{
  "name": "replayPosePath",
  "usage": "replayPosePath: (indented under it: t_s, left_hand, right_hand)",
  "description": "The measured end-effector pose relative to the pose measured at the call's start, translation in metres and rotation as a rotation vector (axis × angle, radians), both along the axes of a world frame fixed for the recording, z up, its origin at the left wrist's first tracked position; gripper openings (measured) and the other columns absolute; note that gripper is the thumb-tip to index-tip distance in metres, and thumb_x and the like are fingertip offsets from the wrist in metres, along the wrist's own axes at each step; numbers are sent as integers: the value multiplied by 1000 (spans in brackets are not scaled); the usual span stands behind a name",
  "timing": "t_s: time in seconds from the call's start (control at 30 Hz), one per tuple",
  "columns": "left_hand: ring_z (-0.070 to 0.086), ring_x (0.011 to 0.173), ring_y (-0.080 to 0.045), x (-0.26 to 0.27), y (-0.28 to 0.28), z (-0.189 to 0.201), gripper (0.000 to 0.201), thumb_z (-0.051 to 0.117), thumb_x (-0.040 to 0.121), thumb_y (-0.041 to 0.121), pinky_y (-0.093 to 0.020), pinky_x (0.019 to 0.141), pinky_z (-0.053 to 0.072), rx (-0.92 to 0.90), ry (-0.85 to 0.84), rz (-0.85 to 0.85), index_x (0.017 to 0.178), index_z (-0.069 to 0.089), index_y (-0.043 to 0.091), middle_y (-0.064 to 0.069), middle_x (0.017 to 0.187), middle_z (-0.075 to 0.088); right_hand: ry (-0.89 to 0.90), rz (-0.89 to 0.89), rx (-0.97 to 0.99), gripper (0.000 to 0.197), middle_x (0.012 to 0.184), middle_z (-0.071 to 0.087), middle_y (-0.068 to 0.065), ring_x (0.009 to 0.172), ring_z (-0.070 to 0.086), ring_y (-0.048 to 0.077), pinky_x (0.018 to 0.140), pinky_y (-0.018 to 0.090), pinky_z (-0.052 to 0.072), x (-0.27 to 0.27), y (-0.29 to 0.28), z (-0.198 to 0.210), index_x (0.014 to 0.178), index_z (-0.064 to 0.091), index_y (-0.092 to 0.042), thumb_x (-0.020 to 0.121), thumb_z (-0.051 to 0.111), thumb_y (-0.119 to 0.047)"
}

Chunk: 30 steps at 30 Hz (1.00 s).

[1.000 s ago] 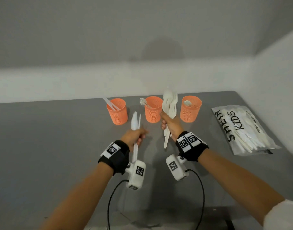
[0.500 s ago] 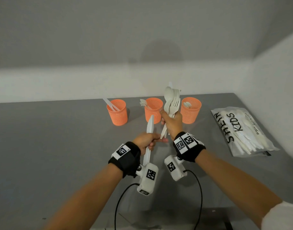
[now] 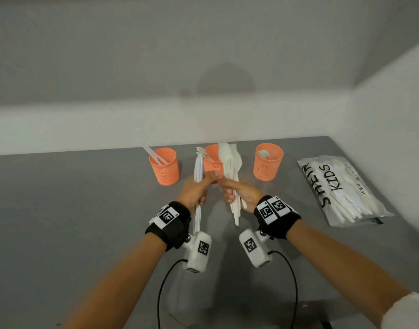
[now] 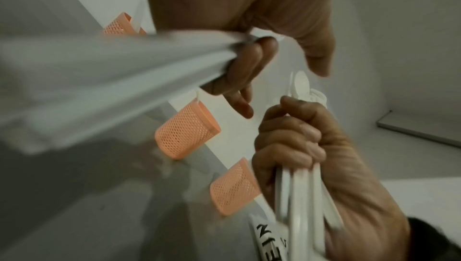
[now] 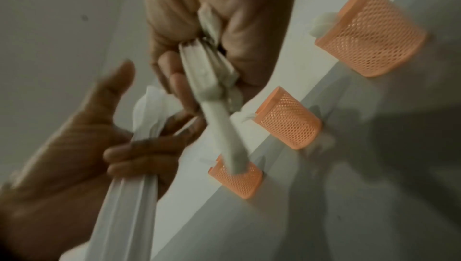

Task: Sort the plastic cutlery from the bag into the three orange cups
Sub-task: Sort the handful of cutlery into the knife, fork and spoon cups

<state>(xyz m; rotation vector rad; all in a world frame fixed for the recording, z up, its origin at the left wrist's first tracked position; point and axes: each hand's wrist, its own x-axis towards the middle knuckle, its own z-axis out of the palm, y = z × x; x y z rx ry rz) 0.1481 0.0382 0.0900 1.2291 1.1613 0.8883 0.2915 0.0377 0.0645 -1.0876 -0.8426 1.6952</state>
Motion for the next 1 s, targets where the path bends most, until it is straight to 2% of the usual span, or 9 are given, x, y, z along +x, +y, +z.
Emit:
replayPosePath:
  t_s: [0.1,0.2,0.27,0.37,0.47,0.63,0.73,0.83,1.0]
  left_hand:
    - [36,37,-13,4,1,8,48,71,62,50,-18,40,31,-3,-56,-49,81,59,8,-13,62,50]
    - [51,70,-32,6,2,6,57,78,60,43,-40,67,42,-60,-116,-48,95,61,1,-23,77,56]
    - [59,79,-31,7,1,4,36,77,72,28,-37,74,50,-51,-127,-36,95,62,4,-18,83,62]
    - [64,74,-19,12,3,4,19,75,75,16,-28,68,56,13,-101,95,86,60,12,-7,81,66]
    - [60,70,-12,14,8,3,29,78,73,17,-30,72,54,73,-70,263,75,49,24,3,76,61]
    - [37,27,0,15,10,2,26,68,83,29,-11,33,29,100,-43,232,79,53,8,7,50,53]
    - [31,27,-1,5,19,-6,21,62,88,23,-13,33,27,-14,-59,337,75,52,10,-1,63,46]
    - [31,27,-1,2,23,-15,18,46,94,7,-13,32,28,-54,-120,391,78,55,9,0,52,40]
    - [35,28,-4,13,20,-12,30,44,98,29,-17,36,36,34,-54,341,74,54,13,9,34,35]
  right_hand:
    - [-102,263,-5,20,38,40,-5,31,35,6,38,17,35,-10,-11,1,76,55,-10,94,47,-8]
    - [-161,417,-50,12,41,45,-4,37,45,9,47,22,45,-16,-17,3,83,54,-13,94,50,-17]
    - [-168,471,-79,10,47,54,-2,45,56,12,56,28,52,-17,-18,4,86,55,-13,90,55,-23]
    - [-240,374,-22,11,59,63,2,51,63,12,57,26,57,-20,-19,7,85,58,-10,93,52,-11]
    - [-386,229,100,19,56,58,0,49,56,11,55,24,51,-29,-18,9,78,56,-9,88,46,3]
    - [-225,-23,-81,17,38,34,-6,30,28,7,34,14,25,-24,-10,-2,75,49,-14,88,44,-5]
    - [-129,-87,-130,12,36,34,-8,27,26,4,31,13,22,-11,-3,-7,80,49,-17,91,49,-12]
    - [-157,-101,-109,8,38,37,-8,29,29,4,31,14,26,-2,0,-9,89,47,-16,91,54,-15]
    - [-197,-83,-63,8,38,39,-9,30,33,4,33,14,30,-1,-2,-10,88,51,-14,91,58,-16]
